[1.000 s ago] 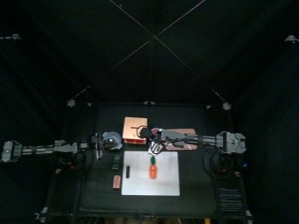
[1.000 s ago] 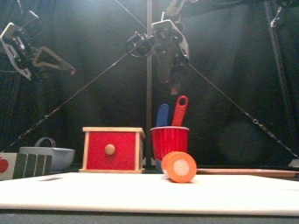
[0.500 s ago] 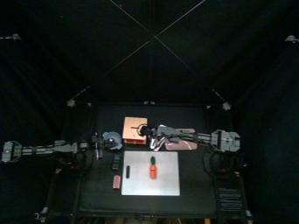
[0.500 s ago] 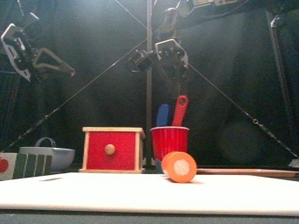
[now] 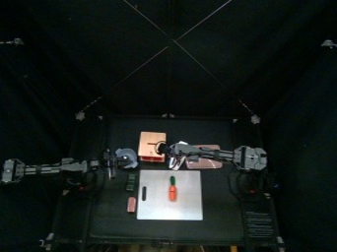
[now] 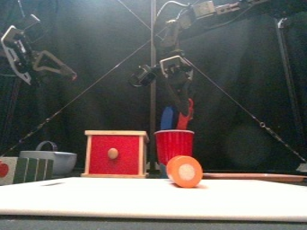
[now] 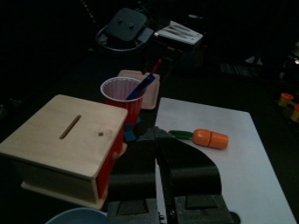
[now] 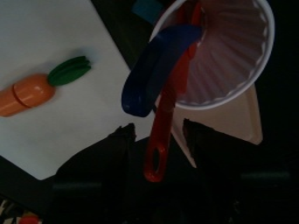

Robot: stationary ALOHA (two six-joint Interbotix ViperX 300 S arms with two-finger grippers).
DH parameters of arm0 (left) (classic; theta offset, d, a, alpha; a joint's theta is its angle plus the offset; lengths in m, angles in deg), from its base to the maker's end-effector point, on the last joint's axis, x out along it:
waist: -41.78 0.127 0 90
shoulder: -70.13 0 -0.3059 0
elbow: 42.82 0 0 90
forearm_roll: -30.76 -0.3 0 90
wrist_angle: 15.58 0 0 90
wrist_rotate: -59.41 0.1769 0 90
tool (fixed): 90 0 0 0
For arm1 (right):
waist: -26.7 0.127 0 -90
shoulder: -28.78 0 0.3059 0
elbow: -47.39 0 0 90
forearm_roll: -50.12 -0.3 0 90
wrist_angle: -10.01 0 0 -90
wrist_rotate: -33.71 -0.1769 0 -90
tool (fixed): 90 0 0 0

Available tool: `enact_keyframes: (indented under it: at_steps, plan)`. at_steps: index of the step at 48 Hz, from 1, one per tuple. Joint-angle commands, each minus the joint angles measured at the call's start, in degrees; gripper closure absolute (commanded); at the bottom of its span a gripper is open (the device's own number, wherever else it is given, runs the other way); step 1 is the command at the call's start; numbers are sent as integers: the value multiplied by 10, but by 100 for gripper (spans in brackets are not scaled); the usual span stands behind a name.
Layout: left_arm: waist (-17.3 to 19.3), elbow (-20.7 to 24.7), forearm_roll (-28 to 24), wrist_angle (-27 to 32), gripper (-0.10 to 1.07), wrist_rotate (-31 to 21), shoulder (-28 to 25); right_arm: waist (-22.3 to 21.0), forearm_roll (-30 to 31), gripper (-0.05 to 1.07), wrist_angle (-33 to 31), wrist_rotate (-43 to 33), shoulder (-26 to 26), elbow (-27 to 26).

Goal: Grab knife handle

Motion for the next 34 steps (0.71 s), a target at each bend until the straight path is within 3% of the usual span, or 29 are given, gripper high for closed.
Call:
enact_keyframes:
  at_steps: [1, 16, 34]
  plan:
    - [3, 7, 0, -3, 69, 1, -2, -8, -2, 23, 4, 2, -9, -9]
    - [8, 4, 1, -3, 69, 2, -2, -12, -4, 27, 6, 4, -4, -10]
    - [8, 4, 1, -3, 69, 2, -1, -12, -4, 48, -5, 4, -5, -14]
